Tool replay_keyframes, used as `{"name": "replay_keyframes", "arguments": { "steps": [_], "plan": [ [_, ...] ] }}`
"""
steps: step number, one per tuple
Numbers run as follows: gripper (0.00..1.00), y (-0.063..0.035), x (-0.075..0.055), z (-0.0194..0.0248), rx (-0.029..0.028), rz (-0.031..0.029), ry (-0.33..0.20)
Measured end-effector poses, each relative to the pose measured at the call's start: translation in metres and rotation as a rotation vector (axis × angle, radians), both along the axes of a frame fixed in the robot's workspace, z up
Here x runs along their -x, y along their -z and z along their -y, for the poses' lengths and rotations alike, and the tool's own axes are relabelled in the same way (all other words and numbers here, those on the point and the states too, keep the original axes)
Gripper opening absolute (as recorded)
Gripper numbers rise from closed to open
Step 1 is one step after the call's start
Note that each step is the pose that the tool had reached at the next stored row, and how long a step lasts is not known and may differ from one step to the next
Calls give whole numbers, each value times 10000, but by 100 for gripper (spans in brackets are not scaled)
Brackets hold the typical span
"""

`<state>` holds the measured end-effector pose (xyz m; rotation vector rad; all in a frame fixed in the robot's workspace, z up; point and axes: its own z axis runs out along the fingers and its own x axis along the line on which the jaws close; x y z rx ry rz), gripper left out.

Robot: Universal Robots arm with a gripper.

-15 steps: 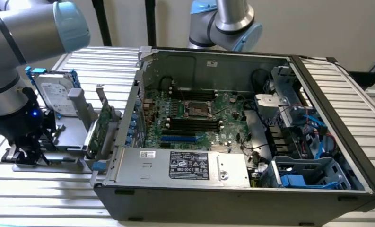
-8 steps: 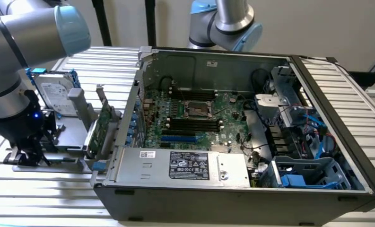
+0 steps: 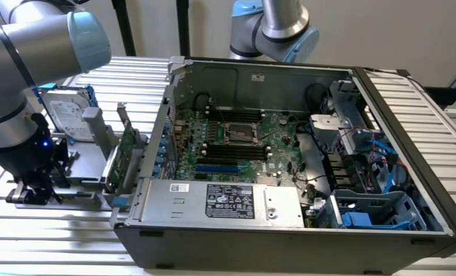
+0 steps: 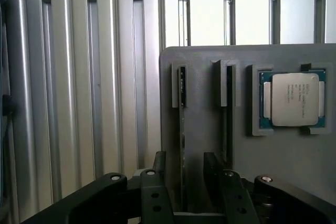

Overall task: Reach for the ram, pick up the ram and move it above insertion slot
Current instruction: 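Pick up the ram and move it above insertion slot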

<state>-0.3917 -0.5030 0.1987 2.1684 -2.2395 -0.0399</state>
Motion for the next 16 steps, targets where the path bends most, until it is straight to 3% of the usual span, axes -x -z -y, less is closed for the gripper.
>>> {"name": "replay_keyframes", "arguments": {
  "steps": [3,6,8,9,16],
  "plan": [
    [40,8,-1,0,0,0,-37],
    [22,14,-1,0,0,0,-70],
    [22,16,-1,0,0,0,-94],
    [15,17,-1,0,0,1,-109],
    [13,22,-1,0,-1,0,-211]
  ]
}}
